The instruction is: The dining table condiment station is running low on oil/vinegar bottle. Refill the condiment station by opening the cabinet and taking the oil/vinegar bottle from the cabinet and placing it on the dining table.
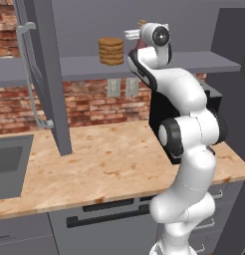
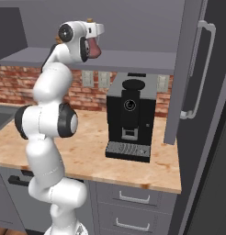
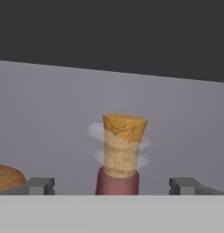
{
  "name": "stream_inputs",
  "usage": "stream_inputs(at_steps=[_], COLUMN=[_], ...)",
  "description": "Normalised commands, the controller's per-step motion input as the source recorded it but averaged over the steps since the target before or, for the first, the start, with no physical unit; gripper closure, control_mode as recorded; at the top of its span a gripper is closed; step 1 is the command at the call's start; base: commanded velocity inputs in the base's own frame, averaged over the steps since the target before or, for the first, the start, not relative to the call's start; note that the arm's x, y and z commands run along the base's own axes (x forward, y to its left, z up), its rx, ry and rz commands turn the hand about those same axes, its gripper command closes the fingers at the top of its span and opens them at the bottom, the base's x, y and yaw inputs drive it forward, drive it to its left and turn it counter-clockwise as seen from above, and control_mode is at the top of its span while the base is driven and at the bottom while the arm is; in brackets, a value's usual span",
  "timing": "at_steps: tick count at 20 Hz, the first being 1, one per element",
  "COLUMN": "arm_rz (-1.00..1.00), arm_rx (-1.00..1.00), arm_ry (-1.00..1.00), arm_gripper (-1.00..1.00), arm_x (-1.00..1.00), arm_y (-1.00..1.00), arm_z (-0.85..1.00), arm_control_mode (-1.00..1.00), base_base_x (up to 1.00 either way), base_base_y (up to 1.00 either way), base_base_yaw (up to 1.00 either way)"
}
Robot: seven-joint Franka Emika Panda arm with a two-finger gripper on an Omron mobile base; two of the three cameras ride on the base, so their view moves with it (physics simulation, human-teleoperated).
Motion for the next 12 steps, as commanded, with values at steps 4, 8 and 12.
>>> stream_inputs(at_steps=[4,8,12], arm_rz=[0.0,0.0,0.0], arm_rx=[0.0,0.0,0.0], arm_ry=[0.01,0.05,0.03], arm_gripper=[-1.0,-1.0,1.0], arm_x=[0.28,0.29,0.09], arm_y=[0.0,0.0,0.0], arm_z=[0.0,0.0,-0.02], arm_control_mode=[-1.0,-1.0,-1.0], base_base_x=[0.0,0.0,0.0], base_base_y=[0.0,0.0,0.0], base_base_yaw=[0.0,0.0,0.0])
